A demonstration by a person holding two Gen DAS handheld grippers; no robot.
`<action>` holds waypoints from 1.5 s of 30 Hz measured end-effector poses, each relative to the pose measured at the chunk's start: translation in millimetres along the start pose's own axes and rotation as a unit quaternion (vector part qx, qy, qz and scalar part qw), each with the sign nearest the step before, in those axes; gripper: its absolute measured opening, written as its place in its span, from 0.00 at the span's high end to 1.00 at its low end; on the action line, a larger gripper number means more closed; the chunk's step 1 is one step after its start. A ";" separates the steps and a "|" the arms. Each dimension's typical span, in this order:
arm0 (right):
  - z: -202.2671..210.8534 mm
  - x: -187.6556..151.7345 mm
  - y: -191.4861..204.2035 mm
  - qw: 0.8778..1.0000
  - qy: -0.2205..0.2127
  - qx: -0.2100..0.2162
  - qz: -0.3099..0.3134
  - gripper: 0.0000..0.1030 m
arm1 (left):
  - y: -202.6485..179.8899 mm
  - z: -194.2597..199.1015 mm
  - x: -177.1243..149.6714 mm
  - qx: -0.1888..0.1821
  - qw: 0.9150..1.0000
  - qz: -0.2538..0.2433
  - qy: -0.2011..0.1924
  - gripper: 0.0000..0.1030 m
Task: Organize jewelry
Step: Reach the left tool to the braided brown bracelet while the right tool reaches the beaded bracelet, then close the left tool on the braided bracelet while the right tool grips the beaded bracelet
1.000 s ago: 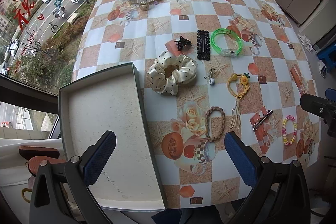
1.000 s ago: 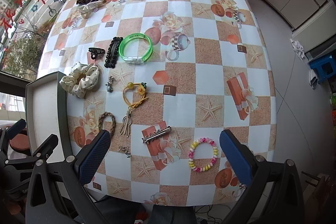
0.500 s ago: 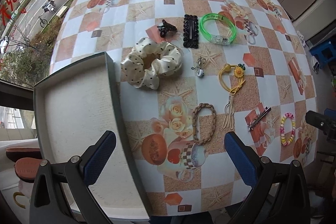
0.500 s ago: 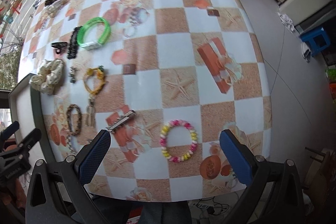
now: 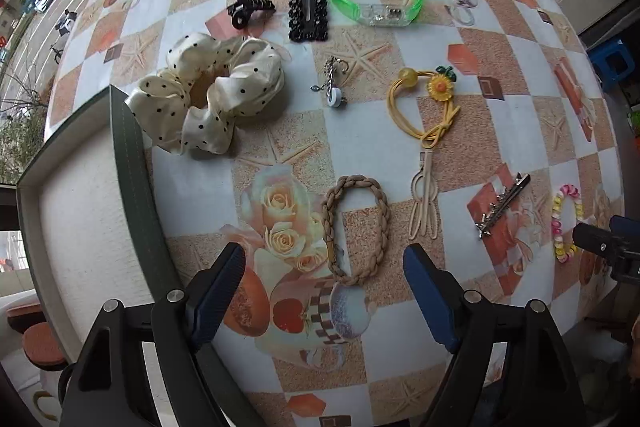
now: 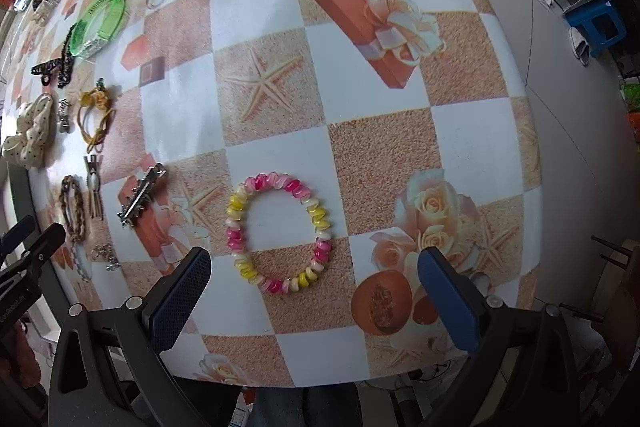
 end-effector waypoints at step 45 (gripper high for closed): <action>35.3 20.8 24.5 0.997 -0.058 0.032 0.038 0.91 | 4.0 24.9 10.7 -0.099 0.994 0.023 -0.035 0.91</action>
Point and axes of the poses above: each gripper's, at about its wrist camera, not at the fingertips, and z roughly against the way its jaws point, y to its left, x to its top, the point moved 2 cm from there along -z, roughly the way its jaws point, and after that the axes turned 3 degrees about y, right-handed, at the moved point
